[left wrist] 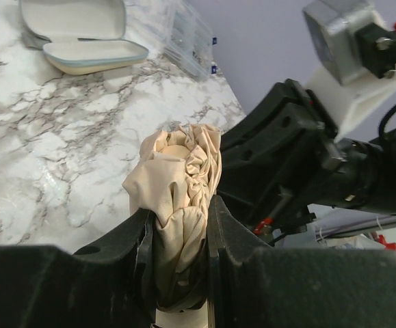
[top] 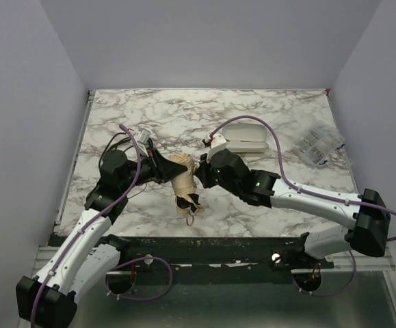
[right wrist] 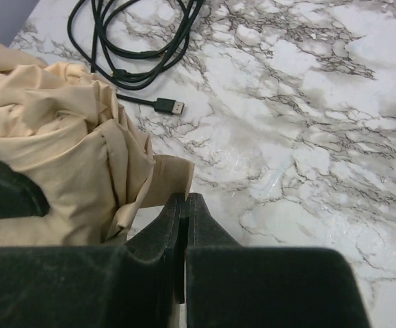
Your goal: Open the umbrella
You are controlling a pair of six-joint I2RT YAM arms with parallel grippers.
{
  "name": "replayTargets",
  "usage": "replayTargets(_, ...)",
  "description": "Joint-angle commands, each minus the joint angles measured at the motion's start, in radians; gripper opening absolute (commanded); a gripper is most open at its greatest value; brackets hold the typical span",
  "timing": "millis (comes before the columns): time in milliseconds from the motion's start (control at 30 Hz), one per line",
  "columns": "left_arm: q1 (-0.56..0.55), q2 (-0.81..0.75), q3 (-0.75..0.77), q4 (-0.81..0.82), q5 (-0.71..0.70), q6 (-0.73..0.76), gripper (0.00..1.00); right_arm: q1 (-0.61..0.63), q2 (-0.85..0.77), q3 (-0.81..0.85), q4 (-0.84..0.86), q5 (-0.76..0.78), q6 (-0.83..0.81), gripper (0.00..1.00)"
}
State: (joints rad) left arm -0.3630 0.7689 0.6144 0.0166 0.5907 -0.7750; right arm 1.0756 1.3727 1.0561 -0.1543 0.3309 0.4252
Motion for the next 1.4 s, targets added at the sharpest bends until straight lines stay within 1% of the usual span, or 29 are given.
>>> replayTargets(0, -0.006, -0.022, 0.023, 0.088, 0.103, -0.030, 0.00, -0.017, 0.022, -0.021, -0.013, 0.097, -0.027, 0.01)
replayTargets(167, -0.008, -0.023, 0.021, 0.089, 0.101, -0.030, 0.00, -0.026, 0.023, -0.012, -0.014, 0.108, -0.029, 0.01)
replayTargets(200, -0.007, -0.022, 0.020, 0.088, 0.101, -0.030, 0.00, -0.029, 0.024, -0.005, -0.022, 0.108, -0.028, 0.04)
replayTargets(233, -0.008, -0.023, 0.019, 0.088, 0.100, -0.030, 0.00, -0.031, 0.025, 0.000, -0.034, 0.108, -0.023, 0.20)
replayTargets(267, -0.008, -0.023, 0.019, 0.089, 0.098, -0.030, 0.00, -0.035, 0.023, 0.003, -0.044, 0.109, -0.021, 0.47)
replayTargets(300, -0.007, -0.022, 0.019, 0.088, 0.097, -0.030, 0.00, -0.036, 0.019, 0.006, -0.053, 0.110, -0.019, 0.61)
replayTargets(333, -0.008, -0.022, 0.021, 0.086, 0.095, -0.030, 0.00, -0.042, 0.012, 0.007, -0.063, 0.113, -0.015, 0.72)
replayTargets(367, -0.007, -0.022, 0.023, 0.086, 0.095, -0.029, 0.00, -0.054, 0.000, 0.006, -0.071, 0.110, -0.011, 0.78)
replayTargets(400, -0.008, -0.022, 0.022, 0.084, 0.094, -0.029, 0.00, -0.068, -0.014, 0.005, -0.078, 0.102, -0.008, 0.81)
replayTargets(533, -0.007, -0.020, 0.024, 0.080, 0.084, -0.028, 0.00, -0.148, -0.096, -0.009, -0.079, -0.016, 0.001, 0.83)
replayTargets(633, -0.008, -0.014, 0.025, 0.083, 0.078, -0.030, 0.00, -0.181, -0.156, -0.023, -0.063, -0.101, -0.008, 0.84)
replayTargets(800, -0.008, -0.005, 0.030, 0.096, 0.080, -0.040, 0.00, -0.189, -0.220, -0.058, 0.015, -0.313, -0.004, 0.86)
replayTargets(967, -0.008, 0.003, 0.038, 0.100, 0.065, -0.057, 0.00, -0.188, -0.201, -0.091, 0.110, -0.513, 0.025, 0.89)
replayTargets(1200, -0.008, 0.001, 0.052, 0.091, 0.025, -0.083, 0.00, -0.189, -0.141, -0.110, 0.181, -0.603, 0.052, 0.90)
replayTargets(1367, -0.008, 0.000, 0.065, 0.081, 0.022, -0.076, 0.00, -0.189, -0.130, -0.155, 0.156, -0.589, 0.014, 0.90)
